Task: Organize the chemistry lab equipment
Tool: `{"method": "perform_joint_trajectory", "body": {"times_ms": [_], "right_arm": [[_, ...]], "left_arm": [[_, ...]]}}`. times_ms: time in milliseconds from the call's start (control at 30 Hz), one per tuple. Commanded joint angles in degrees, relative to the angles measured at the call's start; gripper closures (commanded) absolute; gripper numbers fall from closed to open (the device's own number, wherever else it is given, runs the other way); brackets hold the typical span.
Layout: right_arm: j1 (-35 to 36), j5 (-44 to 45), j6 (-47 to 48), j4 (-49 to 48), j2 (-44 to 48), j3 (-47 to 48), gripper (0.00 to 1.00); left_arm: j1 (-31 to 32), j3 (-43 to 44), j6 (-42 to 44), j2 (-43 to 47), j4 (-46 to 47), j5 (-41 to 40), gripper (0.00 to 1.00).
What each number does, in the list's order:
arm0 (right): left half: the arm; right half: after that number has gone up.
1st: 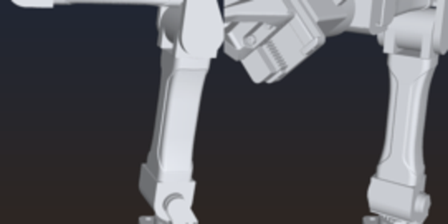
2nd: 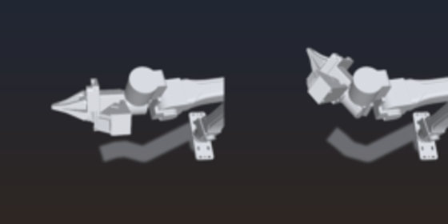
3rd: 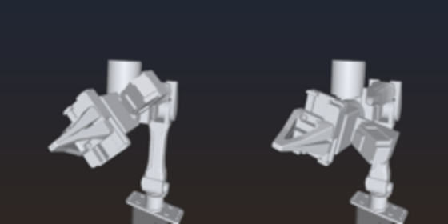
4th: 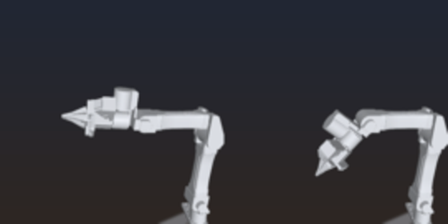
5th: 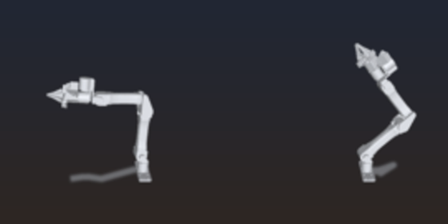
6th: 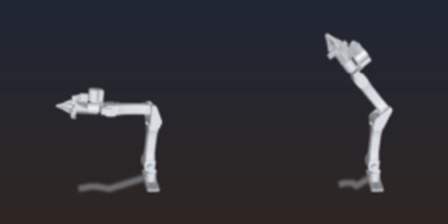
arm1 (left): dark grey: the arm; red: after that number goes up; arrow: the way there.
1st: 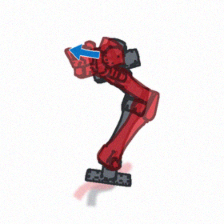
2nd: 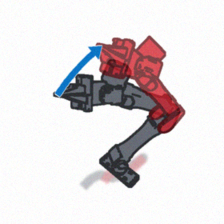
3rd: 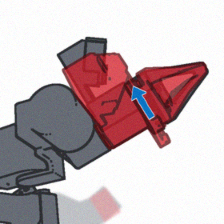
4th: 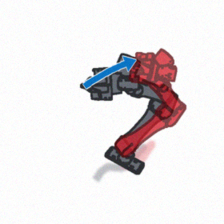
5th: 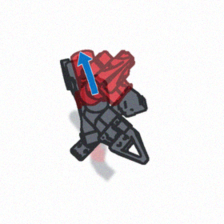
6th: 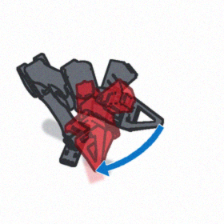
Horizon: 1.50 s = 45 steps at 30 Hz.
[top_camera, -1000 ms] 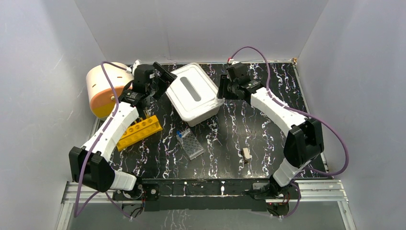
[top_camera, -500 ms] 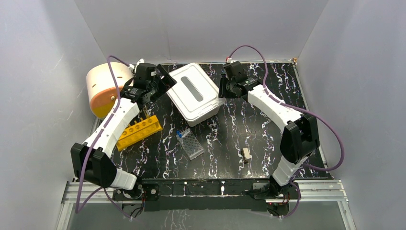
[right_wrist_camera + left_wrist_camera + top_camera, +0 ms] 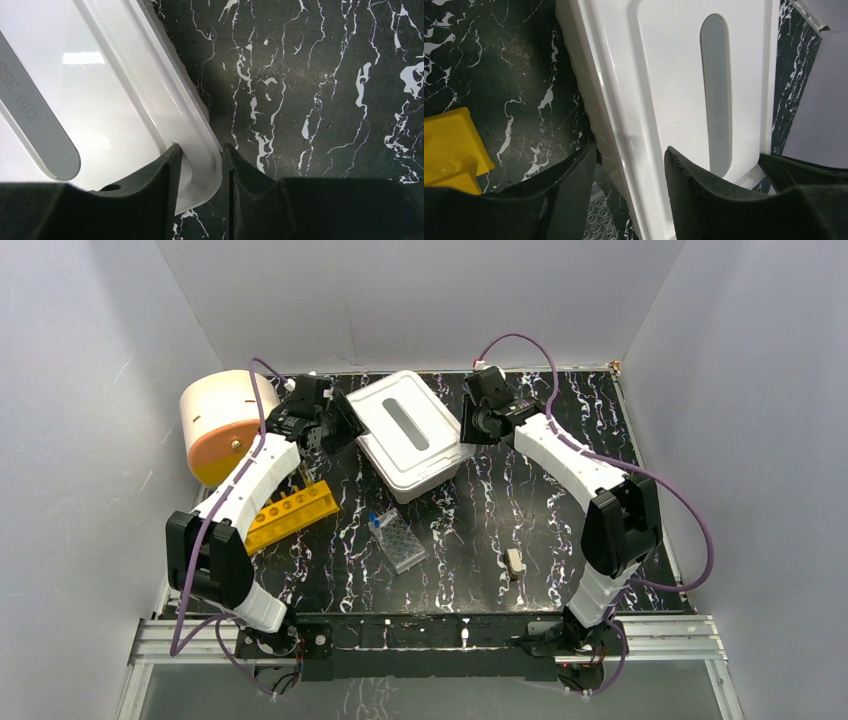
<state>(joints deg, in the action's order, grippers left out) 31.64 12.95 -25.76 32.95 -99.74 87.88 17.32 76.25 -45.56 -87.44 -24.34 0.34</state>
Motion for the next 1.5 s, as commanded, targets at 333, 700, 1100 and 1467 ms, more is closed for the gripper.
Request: {"method": "perform_joint_trajectory", "body": {"times_ms": [333,700,1100,1467], "right_arm": [[-0.4,-1.3,2.1,-2.3,-3.3,4.2,0.63],[-0.4,-0.9,3.6,-1.2,-6.4,5.6,0.61],[-0.3,1.7,-0.2,8.2,-12.0,9.7,0.62],[-0.4,-1.2,0.7,5.5,-9.6,14.4,0.54]], "left_arm": [[-0.7,2.7,8.0,-3.4,0.1,-4.7,0.52],[-1.2,3.9,9.4,-6.1,-1.8,-5.4,0.49],[-1.6,4.9,9.6,-9.7,-5.2,-3.7,0.54],[-1.6,12.7,11.0,-9.1,-8.2,-0.4,0.47]]}}
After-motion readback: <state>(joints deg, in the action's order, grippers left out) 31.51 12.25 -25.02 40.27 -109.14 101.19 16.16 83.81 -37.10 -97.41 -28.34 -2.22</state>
